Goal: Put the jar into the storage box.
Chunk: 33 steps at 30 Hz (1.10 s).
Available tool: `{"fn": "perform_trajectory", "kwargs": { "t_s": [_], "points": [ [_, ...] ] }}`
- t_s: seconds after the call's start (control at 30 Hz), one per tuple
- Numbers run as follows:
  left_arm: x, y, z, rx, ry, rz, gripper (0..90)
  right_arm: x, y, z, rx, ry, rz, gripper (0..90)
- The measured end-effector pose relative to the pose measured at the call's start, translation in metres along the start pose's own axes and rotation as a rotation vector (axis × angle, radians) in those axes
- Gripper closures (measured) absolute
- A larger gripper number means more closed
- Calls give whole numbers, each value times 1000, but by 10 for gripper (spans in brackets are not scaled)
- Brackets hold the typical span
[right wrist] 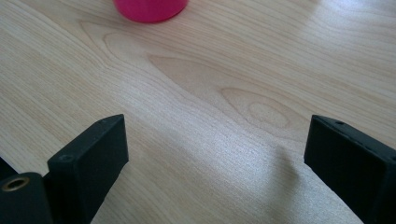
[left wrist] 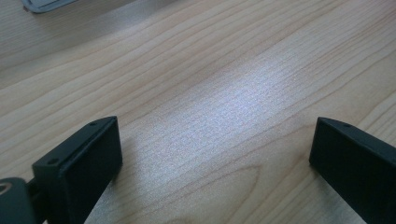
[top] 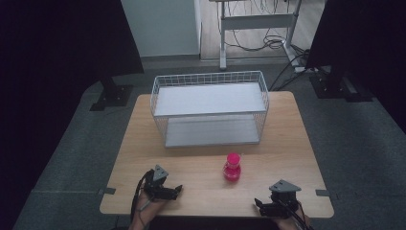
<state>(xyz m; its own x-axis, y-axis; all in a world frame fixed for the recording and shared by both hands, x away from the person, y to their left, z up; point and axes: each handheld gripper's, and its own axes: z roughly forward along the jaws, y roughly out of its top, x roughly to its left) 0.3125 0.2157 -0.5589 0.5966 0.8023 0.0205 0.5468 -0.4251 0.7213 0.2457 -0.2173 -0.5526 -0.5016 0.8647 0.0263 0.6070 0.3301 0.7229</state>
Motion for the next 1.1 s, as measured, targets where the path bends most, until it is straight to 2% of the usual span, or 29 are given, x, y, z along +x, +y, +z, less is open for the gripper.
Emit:
{"fn": "perform_trajectory", "kwargs": {
  "t_s": [0.27, 1.1],
  "points": [
    [0, 0, 0, 0, 0, 0, 22, -1, 3, -3, -16, 11, 14, 55],
    [0, 0, 0, -1, -1, 0, 22, 6, 17, -12, -126, 32, -11, 66]
  ]
}}
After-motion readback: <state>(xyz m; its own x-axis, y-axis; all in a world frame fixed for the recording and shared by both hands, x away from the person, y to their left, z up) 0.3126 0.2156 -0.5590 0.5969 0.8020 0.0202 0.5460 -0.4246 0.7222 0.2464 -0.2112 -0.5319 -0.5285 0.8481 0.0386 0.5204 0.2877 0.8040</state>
